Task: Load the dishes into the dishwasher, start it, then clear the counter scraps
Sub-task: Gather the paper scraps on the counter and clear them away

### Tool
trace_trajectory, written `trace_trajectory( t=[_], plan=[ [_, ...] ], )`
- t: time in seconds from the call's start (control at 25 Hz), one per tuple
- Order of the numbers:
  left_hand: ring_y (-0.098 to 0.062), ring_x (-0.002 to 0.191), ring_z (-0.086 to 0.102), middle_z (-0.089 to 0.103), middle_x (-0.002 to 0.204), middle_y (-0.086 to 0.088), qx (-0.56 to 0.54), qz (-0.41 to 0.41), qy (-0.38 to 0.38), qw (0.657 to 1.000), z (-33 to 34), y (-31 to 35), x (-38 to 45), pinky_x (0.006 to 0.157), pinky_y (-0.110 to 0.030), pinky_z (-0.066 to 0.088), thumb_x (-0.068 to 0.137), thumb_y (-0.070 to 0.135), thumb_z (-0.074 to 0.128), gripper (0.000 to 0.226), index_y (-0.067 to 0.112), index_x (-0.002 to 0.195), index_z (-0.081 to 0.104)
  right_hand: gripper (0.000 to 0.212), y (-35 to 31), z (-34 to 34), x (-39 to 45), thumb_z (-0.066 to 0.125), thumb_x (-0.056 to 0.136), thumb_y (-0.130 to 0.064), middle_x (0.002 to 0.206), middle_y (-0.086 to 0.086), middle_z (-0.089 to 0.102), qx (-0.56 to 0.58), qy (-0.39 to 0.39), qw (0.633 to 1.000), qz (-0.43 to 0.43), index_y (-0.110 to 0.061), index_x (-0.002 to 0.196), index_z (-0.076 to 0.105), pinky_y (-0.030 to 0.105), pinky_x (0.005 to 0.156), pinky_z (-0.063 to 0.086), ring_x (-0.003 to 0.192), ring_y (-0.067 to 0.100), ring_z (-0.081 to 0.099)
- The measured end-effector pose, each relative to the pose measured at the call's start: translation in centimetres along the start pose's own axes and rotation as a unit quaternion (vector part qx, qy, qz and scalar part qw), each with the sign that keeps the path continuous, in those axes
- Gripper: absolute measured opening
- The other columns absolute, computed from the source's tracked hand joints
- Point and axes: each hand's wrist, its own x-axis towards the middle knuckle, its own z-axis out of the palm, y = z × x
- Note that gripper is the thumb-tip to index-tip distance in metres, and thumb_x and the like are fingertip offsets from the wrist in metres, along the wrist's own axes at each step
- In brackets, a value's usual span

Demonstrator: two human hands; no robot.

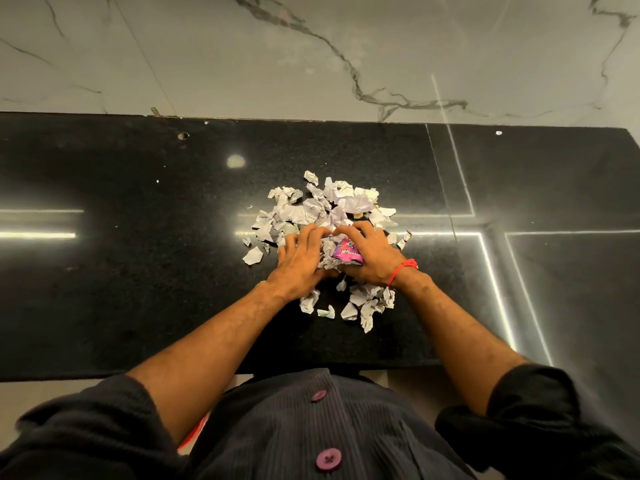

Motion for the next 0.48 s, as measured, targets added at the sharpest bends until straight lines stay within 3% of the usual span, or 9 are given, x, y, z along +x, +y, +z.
trace_trajectory(
  t=[0.08,0.16,0.28,0.36,0.48],
  plan=[
    [-0.02,0.12,0.032,0.029,0.14,0.002,-0.016,0.002,0.016,1.0,-0.4,0.4,0.3,0.105,-0.049,0.041,0.085,0.009,0.069,0.073,0.033,0.139,0.026,0.066,-0.3,-0.4,0.4,0.075,0.081,-0.03,0.131,0.009,0.042,0.045,0.017,0.998,-0.031,-0.027,0.139,0.044,0.046,0.099,0.046,0.113,0.031,0.049],
    [-0.017,0.118,0.033,0.033,0.135,0.001,-0.06,-0.008,0.015,0.998,-0.8,0.7,0.9,0.105,-0.045,0.041,0.085,-0.003,0.062,0.07,0.031,0.136,0.03,0.058,-0.6,-1.3,0.9,0.074,0.082,-0.017,0.126,0.01,0.046,0.092,0.018,0.994,-0.049,-0.02,0.134,0.05,0.034,0.099,0.044,0.114,0.028,0.05],
    [-0.018,0.118,0.039,0.039,0.128,-0.002,-0.155,-0.005,0.058,0.986,-2.2,2.0,1.6,0.103,-0.039,0.043,0.091,0.0,0.059,0.053,0.026,0.129,0.034,0.046,-1.0,-3.6,1.3,0.075,0.081,-0.01,0.118,0.01,0.057,0.134,0.066,0.984,-0.093,-0.013,0.123,0.057,0.03,0.094,0.041,0.111,0.026,0.051],
    [-0.02,0.112,0.045,0.043,0.122,-0.006,-0.206,0.009,0.101,0.973,-3.5,3.1,1.9,0.092,-0.031,0.045,0.096,0.007,0.06,0.038,0.019,0.125,0.038,0.038,-1.4,-5.3,1.4,0.076,0.08,-0.008,0.113,0.006,0.062,0.184,0.104,0.97,-0.119,-0.012,0.115,0.061,0.035,0.093,0.044,0.107,0.024,0.054],
    [-0.019,0.101,0.05,0.049,0.119,-0.014,-0.261,-0.01,0.118,0.958,-5.8,4.1,1.9,0.076,-0.026,0.043,0.097,0.004,0.057,0.035,0.014,0.126,0.038,0.033,-2.5,-7.0,1.6,0.073,0.08,-0.007,0.111,0.001,0.061,0.288,0.102,0.946,-0.106,-0.016,0.109,0.062,0.038,0.094,0.048,0.106,0.02,0.057]
  ],
)
